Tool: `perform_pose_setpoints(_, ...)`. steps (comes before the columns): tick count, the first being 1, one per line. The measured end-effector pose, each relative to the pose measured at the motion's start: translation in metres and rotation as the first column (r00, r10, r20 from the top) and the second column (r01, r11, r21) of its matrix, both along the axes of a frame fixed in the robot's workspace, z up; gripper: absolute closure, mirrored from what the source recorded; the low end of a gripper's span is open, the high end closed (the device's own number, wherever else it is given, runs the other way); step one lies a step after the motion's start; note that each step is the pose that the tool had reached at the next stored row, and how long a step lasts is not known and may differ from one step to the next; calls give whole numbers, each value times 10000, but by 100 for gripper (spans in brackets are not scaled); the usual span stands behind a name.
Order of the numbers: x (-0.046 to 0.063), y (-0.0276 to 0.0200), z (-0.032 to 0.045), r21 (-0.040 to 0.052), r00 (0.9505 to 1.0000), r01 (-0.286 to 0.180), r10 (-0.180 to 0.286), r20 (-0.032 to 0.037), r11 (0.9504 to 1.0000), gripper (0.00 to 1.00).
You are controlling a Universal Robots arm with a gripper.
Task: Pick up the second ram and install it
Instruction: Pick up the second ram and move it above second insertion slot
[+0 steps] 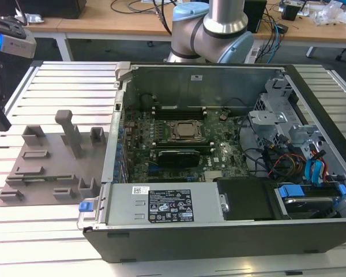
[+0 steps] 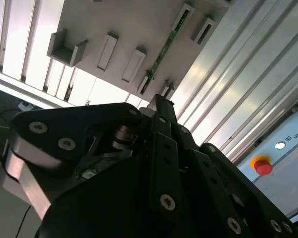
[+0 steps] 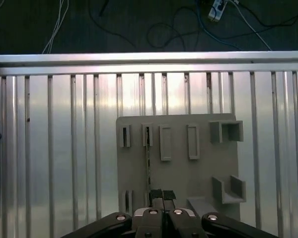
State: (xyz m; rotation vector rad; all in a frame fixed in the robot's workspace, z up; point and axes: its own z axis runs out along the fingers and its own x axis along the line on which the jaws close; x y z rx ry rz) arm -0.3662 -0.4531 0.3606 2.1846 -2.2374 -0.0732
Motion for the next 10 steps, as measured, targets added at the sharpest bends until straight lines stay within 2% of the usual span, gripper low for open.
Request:
perform_pose_setpoints(4,0,0,0,0,10000,2,-2,0,10000,89)
perform_pose_setpoints(6,0,0,0,0,10000,3,-3,0,10000,76)
perform_pose_setpoints(10,6,-1,-20,0,10000,3,-3,0,10000,76)
